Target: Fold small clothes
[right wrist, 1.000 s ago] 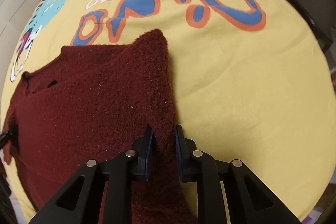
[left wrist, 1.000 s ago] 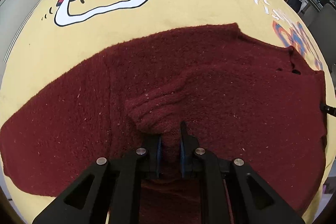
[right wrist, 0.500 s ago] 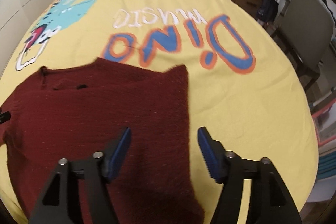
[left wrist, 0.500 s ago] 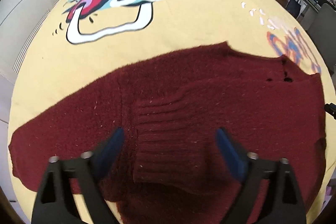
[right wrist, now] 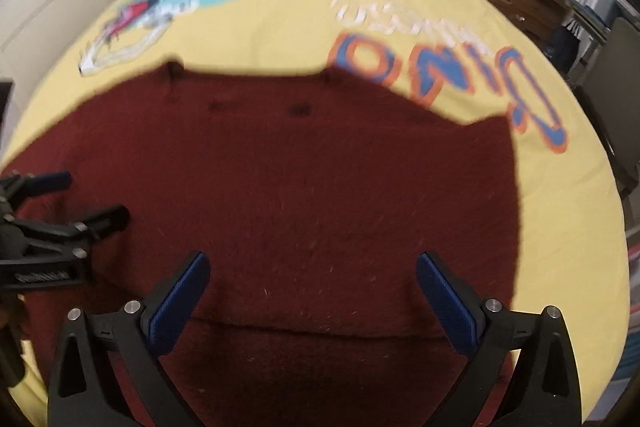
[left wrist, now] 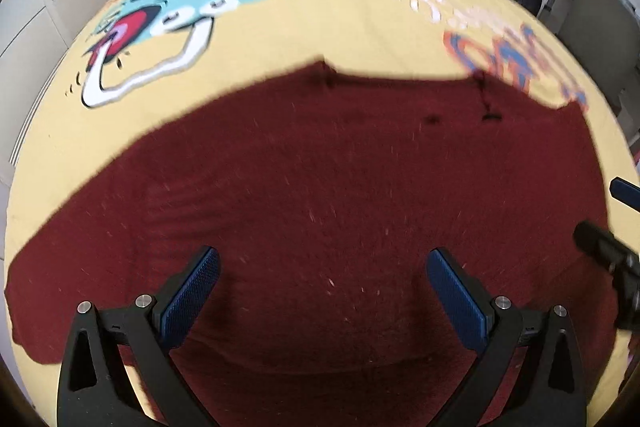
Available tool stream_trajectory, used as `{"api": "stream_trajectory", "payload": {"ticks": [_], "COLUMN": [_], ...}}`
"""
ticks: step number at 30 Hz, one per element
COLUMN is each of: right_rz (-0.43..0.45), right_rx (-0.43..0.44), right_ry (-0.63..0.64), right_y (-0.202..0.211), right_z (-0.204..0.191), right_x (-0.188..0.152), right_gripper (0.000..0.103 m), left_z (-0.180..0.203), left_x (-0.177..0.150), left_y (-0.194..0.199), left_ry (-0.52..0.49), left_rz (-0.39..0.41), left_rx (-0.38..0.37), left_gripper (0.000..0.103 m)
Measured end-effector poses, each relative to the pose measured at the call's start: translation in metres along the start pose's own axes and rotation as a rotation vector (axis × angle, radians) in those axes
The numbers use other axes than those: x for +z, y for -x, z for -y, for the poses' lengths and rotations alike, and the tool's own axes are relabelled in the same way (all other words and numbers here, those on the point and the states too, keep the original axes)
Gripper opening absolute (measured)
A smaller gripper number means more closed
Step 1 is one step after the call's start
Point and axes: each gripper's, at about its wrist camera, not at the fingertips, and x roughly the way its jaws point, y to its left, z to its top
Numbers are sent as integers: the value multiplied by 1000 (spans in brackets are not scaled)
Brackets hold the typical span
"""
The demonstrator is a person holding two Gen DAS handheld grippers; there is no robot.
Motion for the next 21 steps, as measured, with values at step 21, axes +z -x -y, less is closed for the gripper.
{"api": "stream_trajectory", "payload": {"ticks": [21], "right_rz": [-38], "right_rx": [-60], "right_ry": [-111], "right_y": [-28], "right_z": [66], "right_x": [-30], "right_gripper": [102], "left_z": [-32], "left_x": [-38], "left_y": [-20], "left_ry": [37], "left_rz": [-8], "left_rx": [63], "left_gripper": [102]}}
